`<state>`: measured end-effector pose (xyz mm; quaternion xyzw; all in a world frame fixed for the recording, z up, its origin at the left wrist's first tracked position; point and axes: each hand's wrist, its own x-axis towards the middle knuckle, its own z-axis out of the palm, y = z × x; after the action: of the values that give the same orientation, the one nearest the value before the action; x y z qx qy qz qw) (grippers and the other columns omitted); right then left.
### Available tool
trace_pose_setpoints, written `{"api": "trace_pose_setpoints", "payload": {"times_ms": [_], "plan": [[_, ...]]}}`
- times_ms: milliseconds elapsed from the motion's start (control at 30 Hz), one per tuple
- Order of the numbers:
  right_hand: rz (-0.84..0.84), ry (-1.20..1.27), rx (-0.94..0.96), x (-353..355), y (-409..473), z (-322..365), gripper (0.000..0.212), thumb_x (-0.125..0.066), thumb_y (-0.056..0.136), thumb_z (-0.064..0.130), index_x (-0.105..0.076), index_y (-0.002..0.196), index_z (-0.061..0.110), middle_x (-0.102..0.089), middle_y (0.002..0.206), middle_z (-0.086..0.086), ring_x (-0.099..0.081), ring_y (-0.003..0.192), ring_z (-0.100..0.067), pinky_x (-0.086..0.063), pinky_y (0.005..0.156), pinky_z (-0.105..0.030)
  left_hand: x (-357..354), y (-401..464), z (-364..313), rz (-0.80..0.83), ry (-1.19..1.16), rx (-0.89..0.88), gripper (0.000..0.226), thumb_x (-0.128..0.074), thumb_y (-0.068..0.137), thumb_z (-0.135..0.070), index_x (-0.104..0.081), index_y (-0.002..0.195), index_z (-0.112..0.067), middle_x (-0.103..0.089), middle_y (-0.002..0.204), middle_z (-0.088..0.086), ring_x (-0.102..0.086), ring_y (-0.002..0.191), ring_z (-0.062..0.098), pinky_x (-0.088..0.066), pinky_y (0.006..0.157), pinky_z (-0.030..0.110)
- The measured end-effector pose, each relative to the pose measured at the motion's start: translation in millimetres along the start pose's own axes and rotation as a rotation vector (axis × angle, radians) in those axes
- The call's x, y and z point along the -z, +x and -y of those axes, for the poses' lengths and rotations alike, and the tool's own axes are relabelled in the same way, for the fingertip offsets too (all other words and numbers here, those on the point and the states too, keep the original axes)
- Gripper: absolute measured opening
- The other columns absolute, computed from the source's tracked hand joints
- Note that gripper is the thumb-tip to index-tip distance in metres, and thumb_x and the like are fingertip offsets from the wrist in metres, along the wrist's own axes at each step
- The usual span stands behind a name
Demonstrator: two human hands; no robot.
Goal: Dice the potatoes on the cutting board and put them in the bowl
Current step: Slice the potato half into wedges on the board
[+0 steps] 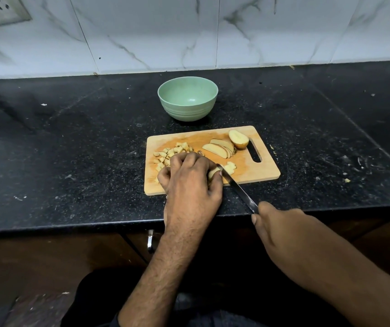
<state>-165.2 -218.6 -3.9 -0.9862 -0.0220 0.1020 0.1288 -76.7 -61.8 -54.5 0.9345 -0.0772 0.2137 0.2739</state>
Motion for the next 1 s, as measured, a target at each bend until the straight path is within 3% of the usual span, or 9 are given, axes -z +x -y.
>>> {"api": "trace_pose_setpoints", "payload": {"times_ms": [167,367,567,767,1000], "plan": [[0.008,0.002,-0.024,0,-16,0,0.031,-0.019,0.105,0.050,-0.030,0.082,0.033,-0.055,0.071,0.005,-0.054,0.059,-0.008,-0.040,0.053,-0.022,1,0,1,0.008,-0.008,-0.001,0.019,-0.061,0.090,-0.042,-0.068,0.103,-0.028,-0.057,0.111,-0.016,-0.033,0.122,0.008,-0.009,0.091,0.026],[0.022,0.040,-0.075,0,-23,6,0.031,-0.018,0.104,0.053,-0.032,0.086,0.032,-0.055,0.076,0.004,-0.056,0.067,-0.009,-0.052,0.069,-0.029,1,-1,5,0.009,-0.080,0.004,0.024,-0.066,0.087,-0.044,-0.066,0.106,-0.029,-0.050,0.117,-0.015,-0.031,0.125,0.009,-0.014,0.094,0.033],[-0.054,0.049,-0.086,14,-30,9,0.038,-0.017,0.098,0.060,-0.032,0.082,0.030,-0.055,0.071,0.002,-0.056,0.063,-0.011,-0.052,0.065,-0.029,7,-3,11,0.011,-0.163,0.007,0.025,-0.071,0.080,-0.043,-0.069,0.101,-0.029,-0.046,0.121,-0.015,-0.028,0.126,0.007,-0.016,0.096,0.037],[-0.114,0.046,-0.045,4,-19,9,0.037,-0.017,0.100,0.058,-0.032,0.079,0.030,-0.054,0.070,0.004,-0.055,0.062,-0.009,-0.052,0.064,-0.031,10,-4,9,0.038,-0.173,0.059,0.017,-0.075,0.078,-0.038,-0.068,0.090,-0.027,-0.040,0.137,-0.008,-0.023,0.134,0.010,-0.021,0.110,0.052],[-0.105,0.024,-0.018,2,-13,13,0.037,-0.017,0.101,0.056,-0.030,0.078,0.030,-0.052,0.070,0.005,-0.052,0.064,-0.008,-0.049,0.064,-0.031,10,-2,10,0.053,-0.190,0.065,0.012,-0.076,0.078,-0.035,-0.067,0.085,-0.029,-0.037,0.143,-0.008,-0.019,0.138,0.008,-0.018,0.111,0.050]]}}
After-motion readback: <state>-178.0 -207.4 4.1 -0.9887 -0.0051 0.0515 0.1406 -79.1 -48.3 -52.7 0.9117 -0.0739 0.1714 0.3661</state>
